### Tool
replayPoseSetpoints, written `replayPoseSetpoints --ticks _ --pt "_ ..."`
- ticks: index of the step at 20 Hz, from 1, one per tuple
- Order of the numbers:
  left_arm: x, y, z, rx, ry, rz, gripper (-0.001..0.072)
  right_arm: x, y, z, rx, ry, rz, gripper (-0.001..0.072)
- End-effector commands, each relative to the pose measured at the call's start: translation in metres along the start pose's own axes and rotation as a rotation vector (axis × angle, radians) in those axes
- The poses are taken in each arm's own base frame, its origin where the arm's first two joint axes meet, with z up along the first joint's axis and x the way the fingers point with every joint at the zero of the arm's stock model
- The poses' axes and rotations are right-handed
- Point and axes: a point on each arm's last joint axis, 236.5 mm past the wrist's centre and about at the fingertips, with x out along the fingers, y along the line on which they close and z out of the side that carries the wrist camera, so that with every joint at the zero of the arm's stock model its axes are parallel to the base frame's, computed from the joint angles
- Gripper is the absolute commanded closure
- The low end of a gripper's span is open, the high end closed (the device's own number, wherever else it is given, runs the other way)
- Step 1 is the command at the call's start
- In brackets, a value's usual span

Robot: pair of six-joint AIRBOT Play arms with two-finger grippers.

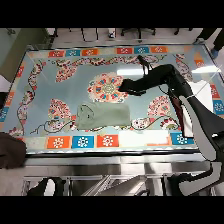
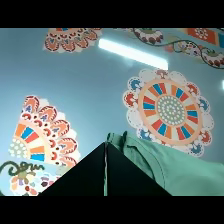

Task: Fold the shirts.

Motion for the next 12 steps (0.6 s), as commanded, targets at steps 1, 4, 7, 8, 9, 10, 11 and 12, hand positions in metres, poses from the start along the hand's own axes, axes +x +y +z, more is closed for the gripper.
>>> replayPoseSetpoints --ticks 1,4,7,8,9,10,11,12 --pt "0.005 -0.002 -0.004 -0.004 0.021 -0.022 0.0693 0.010 -0.072 -0.036 0.169 0.099 -0.070 0.0014" --pt "0.005 -0.002 -0.005 -0.002 0.025 -0.022 0.0693 0.043 -0.102 -0.067 0.225 0.199 -0.077 0.0014" --pt "0.005 -0.002 -0.005 -0.002 0.025 -0.022 0.0693 0.075 -0.094 -0.078 0.251 0.243 0.008 0.0014" --pt "0.005 -0.002 -0.005 -0.002 0.025 -0.022 0.0693 0.083 -0.093 -0.080 0.259 0.245 0.024 0.0014" --pt "0.005 -0.002 -0.005 -0.002 0.025 -0.022 0.0693 0.091 -0.093 -0.082 0.271 0.250 0.029 0.0014" --pt "0.005 -0.002 -0.005 -0.002 0.026 -0.023 0.0693 0.096 -0.091 -0.085 0.273 0.255 0.032 0.0014" --pt "0.005 -0.002 -0.006 -0.002 0.029 -0.023 0.0693 0.100 -0.089 -0.087 0.269 0.260 0.030 0.0014" --pt "0.005 -0.003 -0.007 -0.002 0.033 -0.024 0.0693 0.104 -0.087 -0.089 0.263 0.262 0.029 0.0015"
